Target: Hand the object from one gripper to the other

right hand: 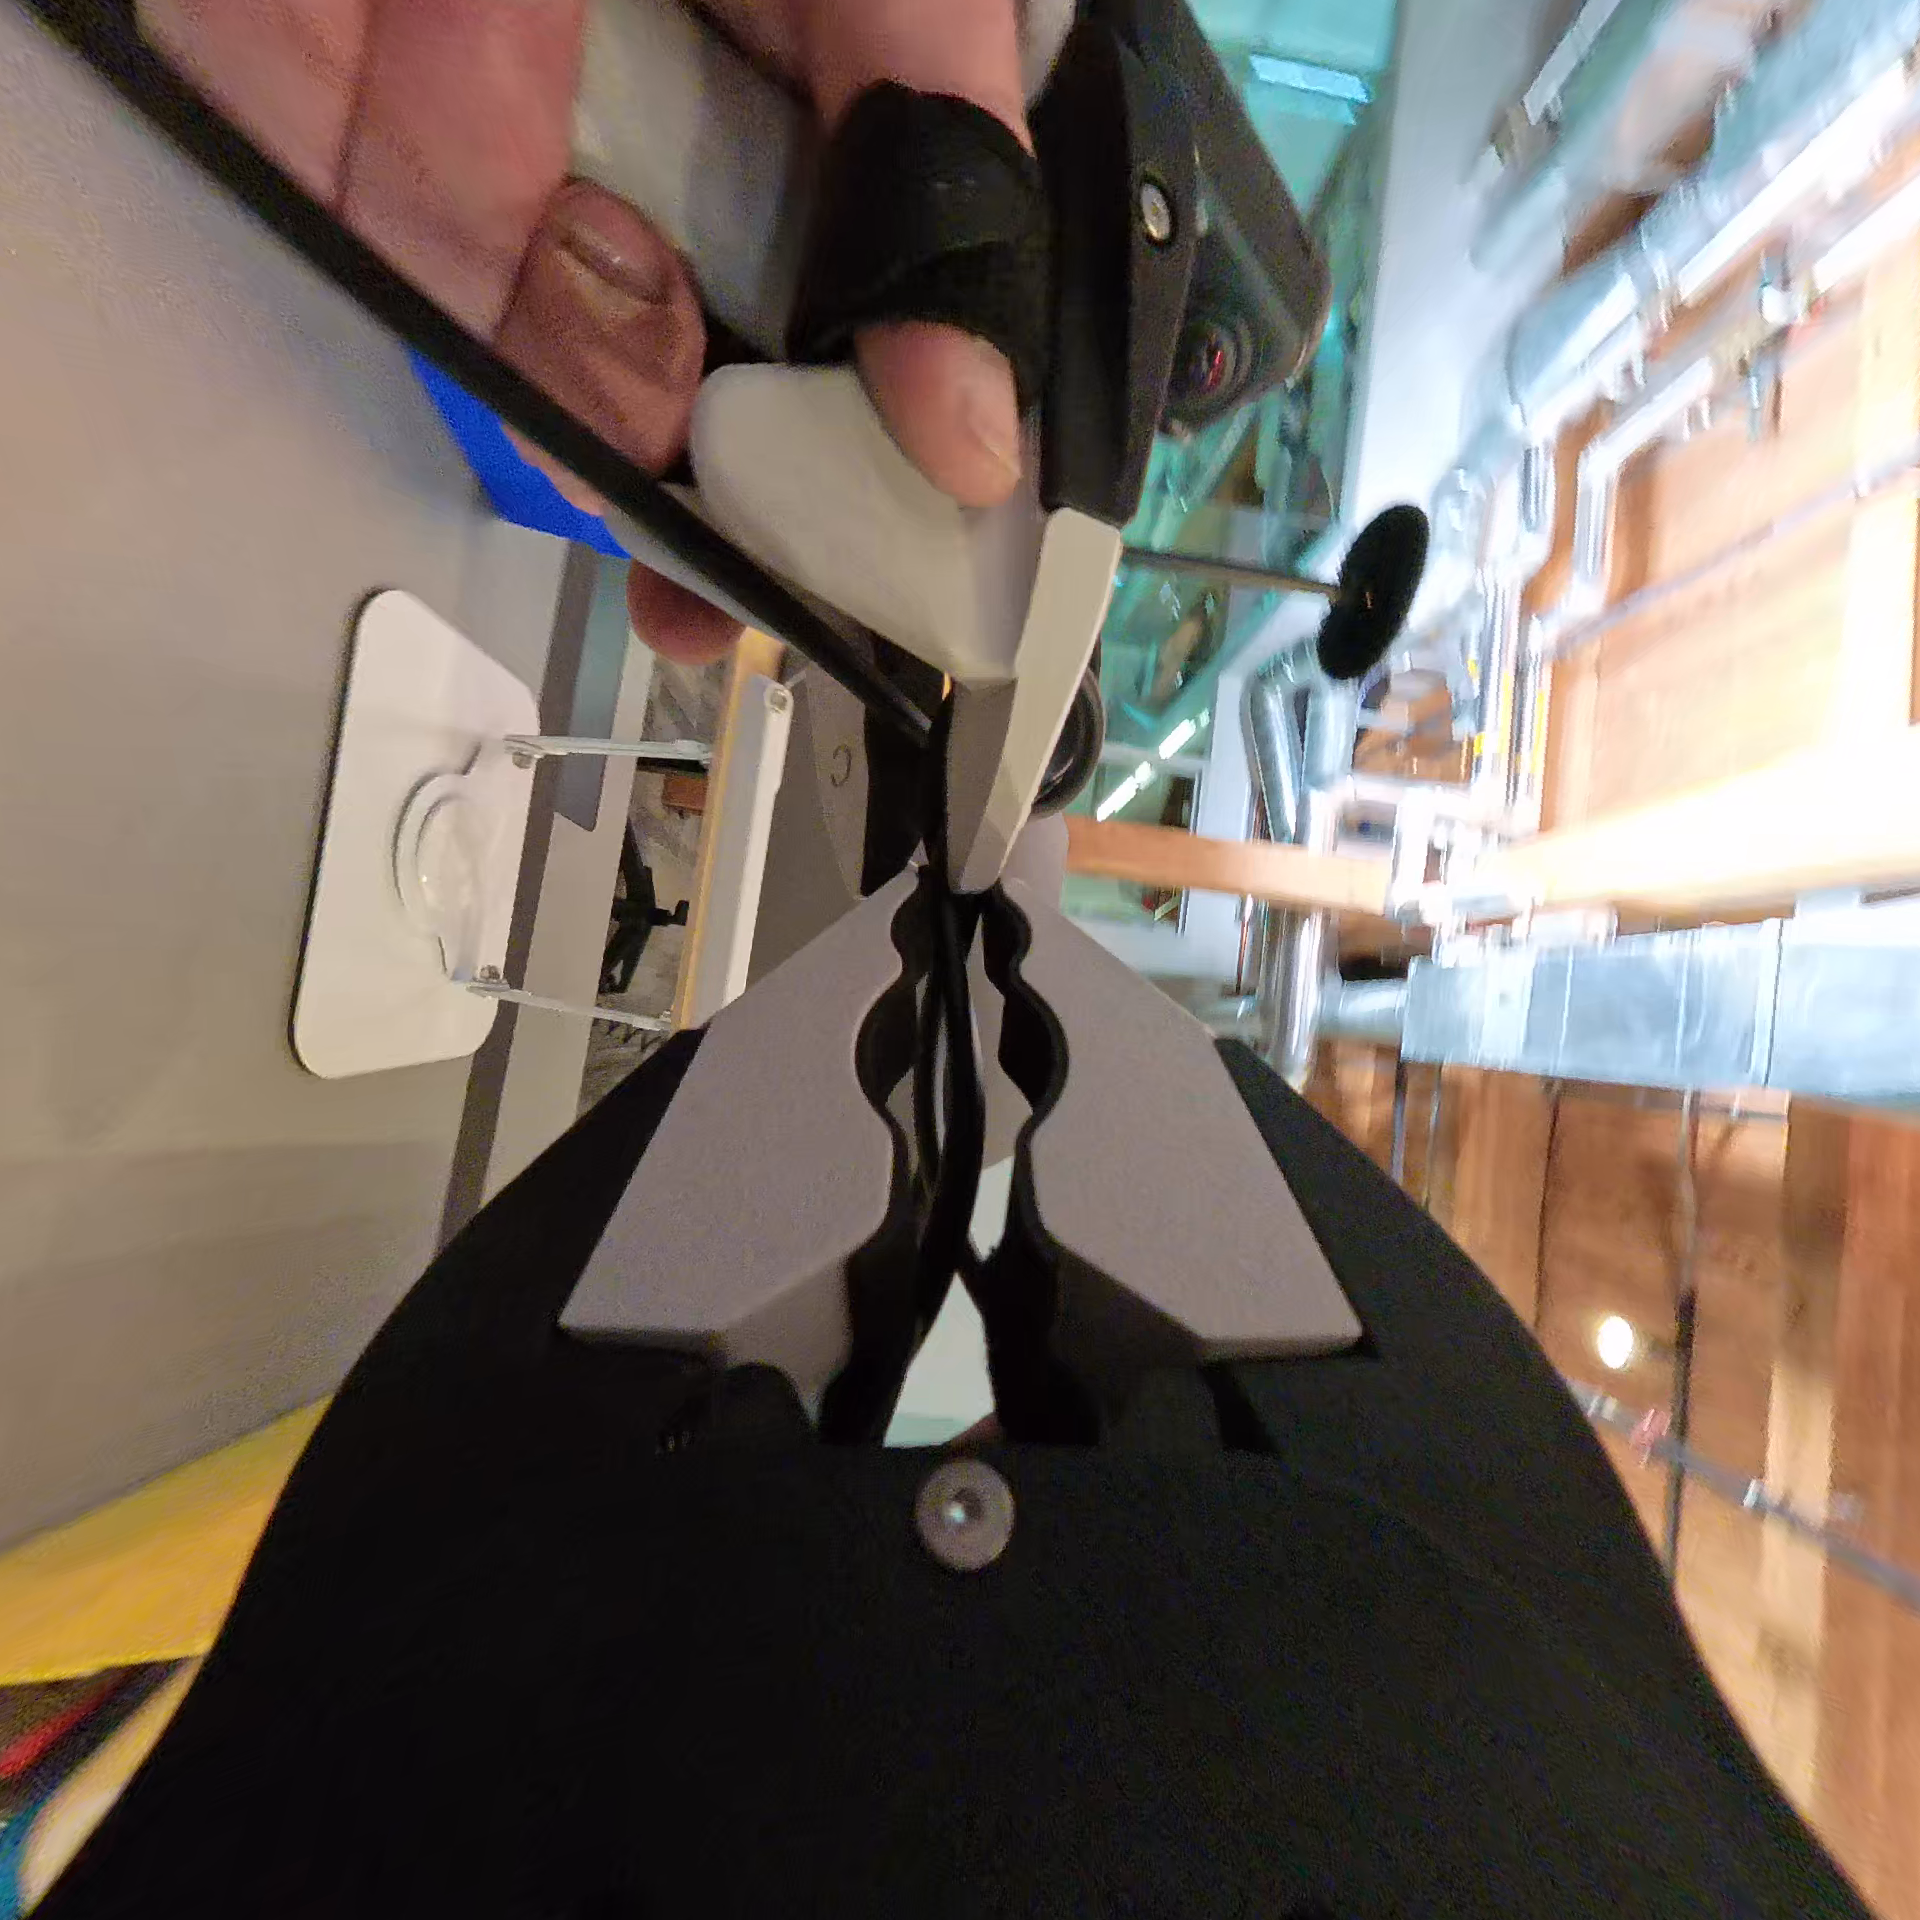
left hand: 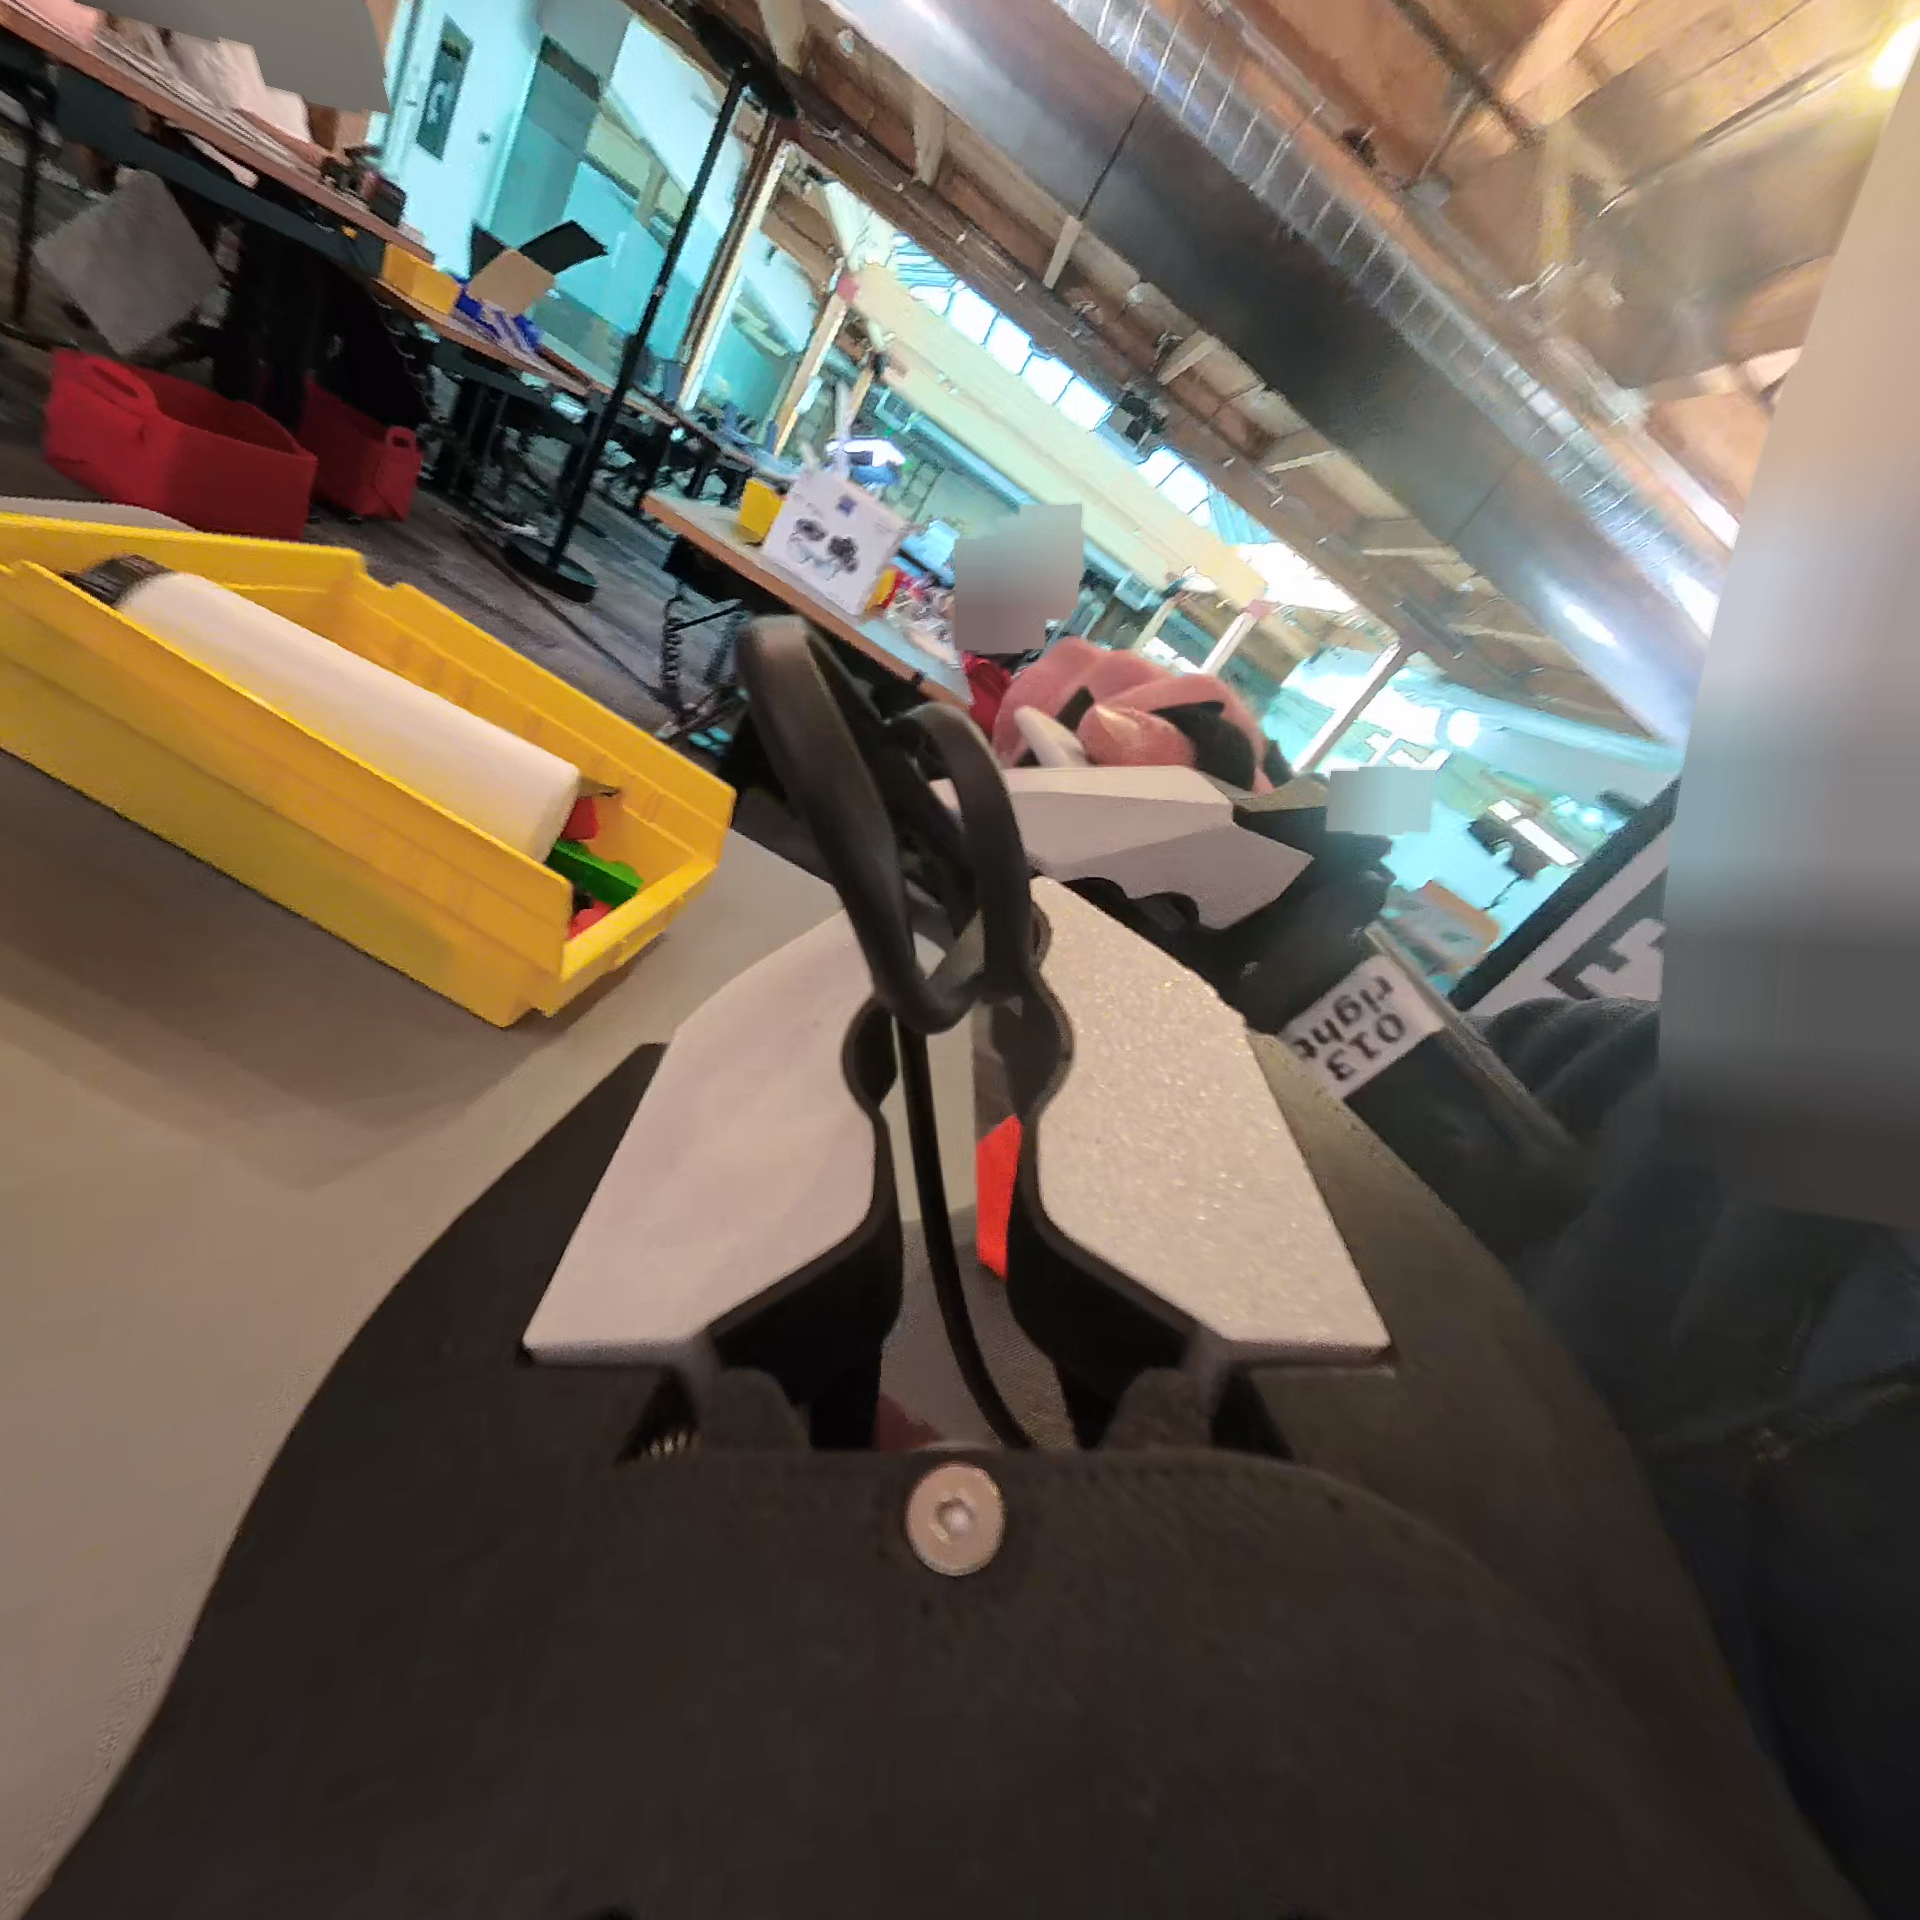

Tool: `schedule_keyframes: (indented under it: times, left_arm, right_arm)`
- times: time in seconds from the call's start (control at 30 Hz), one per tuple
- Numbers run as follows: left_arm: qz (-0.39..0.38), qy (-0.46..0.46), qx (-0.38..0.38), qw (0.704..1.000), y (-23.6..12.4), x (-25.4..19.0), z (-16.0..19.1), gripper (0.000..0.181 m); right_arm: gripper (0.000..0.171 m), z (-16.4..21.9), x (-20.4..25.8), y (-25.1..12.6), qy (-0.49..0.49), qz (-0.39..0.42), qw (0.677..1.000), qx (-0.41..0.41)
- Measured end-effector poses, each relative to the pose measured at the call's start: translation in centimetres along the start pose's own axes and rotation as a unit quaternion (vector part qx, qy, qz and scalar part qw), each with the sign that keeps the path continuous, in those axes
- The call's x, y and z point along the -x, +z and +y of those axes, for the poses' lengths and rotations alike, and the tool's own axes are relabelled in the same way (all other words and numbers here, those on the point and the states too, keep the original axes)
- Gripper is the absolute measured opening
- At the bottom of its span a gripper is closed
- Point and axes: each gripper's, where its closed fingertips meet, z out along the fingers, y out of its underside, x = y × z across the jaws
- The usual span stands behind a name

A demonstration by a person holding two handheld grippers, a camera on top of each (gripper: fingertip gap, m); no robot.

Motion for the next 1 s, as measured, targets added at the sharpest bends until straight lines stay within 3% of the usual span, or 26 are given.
schedule_keyframes:
  times: [0.13, 0.3, 0.4, 0.53, 0.87, 1.0]
  left_arm:
    - [0.033, -0.047, -0.037, 0.998, -0.4, 0.6, 1.5, 0.017]
    - [0.018, -0.09, -0.103, 0.991, -1.5, 2.7, 1.3, 0.011]
    - [-0.009, -0.077, -0.085, 0.993, -1.4, 3.4, 2.2, 0.007]
    - [-0.023, -0.086, -0.105, 0.99, -2.4, 4.1, 1.2, 0.007]
    - [-0.024, -0.123, -0.142, 0.982, -2.8, 3.5, -0.3, 0.007]
    - [-0.023, -0.129, -0.146, 0.981, -2.6, 3.2, -0.4, 0.006]
  right_arm:
    - [0.005, -0.6, 1.6, -0.1, -0.071, -0.045, 0.996, -0.019]
    - [0.004, 0.3, 3.6, -0.3, -0.01, -0.072, 0.997, -0.001]
    - [0.005, 0.2, 4.7, 0.1, 0.015, -0.071, 0.997, 0.008]
    - [0.02, -0.1, 4.8, -0.7, 0.051, -0.06, 0.997, -0.006]
    - [0.04, -8.5, 8.6, -3.0, -0.003, -0.043, 0.99, -0.134]
    - [0.021, -10.0, 9.3, -2.5, 0.002, -0.049, 0.988, -0.15]
